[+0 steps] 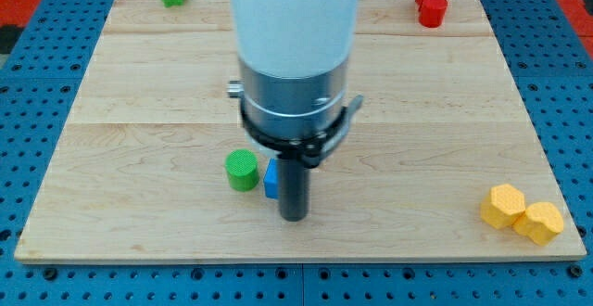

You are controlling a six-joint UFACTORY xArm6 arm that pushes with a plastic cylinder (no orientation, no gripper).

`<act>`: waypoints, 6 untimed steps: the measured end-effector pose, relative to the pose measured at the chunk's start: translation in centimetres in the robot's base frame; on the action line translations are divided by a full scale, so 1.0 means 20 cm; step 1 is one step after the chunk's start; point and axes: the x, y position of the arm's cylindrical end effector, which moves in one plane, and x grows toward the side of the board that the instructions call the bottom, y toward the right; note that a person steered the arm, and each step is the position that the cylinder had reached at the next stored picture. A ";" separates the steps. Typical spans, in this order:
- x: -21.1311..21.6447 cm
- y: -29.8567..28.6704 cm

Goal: Push the green circle a bit left

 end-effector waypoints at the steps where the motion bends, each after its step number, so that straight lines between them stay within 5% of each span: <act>1: -0.07 -0.10; 3: -0.18 0.09; 6: -0.42 -0.37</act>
